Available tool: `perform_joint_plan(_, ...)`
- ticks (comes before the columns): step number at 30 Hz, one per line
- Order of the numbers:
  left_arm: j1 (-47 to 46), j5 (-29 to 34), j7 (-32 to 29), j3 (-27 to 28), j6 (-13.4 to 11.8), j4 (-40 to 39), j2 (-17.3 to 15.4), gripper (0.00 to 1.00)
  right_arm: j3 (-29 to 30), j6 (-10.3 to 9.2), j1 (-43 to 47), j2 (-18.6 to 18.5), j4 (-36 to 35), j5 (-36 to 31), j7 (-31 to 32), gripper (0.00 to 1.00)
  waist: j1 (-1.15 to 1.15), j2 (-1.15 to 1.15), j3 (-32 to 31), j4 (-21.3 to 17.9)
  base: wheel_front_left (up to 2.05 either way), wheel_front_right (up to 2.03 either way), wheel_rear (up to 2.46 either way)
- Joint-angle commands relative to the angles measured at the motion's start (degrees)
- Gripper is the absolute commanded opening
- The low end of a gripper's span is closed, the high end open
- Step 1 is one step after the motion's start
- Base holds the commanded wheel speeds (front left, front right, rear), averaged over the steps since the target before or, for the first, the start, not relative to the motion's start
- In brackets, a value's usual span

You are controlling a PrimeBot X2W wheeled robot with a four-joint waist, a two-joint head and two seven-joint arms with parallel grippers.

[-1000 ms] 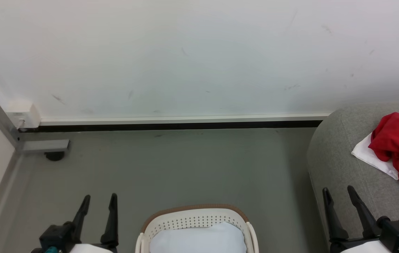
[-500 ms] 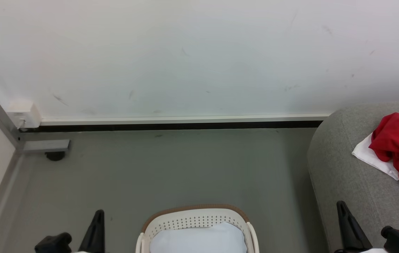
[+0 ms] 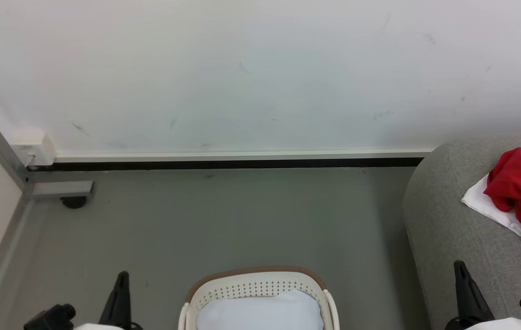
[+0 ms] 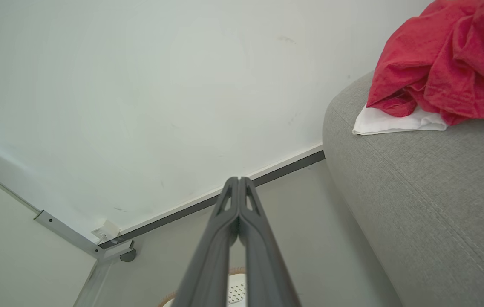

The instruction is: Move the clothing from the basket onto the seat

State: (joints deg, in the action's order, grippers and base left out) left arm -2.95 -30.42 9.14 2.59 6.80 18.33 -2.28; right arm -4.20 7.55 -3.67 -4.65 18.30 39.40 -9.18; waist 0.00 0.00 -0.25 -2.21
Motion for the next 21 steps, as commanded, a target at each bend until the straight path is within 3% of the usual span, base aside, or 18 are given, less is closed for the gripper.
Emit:
perform_joint_plan(1,-1.38,-3.06,-0.53,0.36,0.22,-1.11,-0.35,0.0,0.74,-0.02,-1.45,-0.01,-1.21,2.59,0.61,0.0,0.0,0.0,0.01,0.05,0.0,0.0,0.0)
perform_joint_plan(21,-2.1,-19.53,-4.76,1.4,0.36,-2.09,-0.48,0.0,3.57,-0.04,-1.92,0.41,-2.13,16.73,4.81,0.0,0.0,0.0,0.08,0.47,0.0,0.0,0.0)
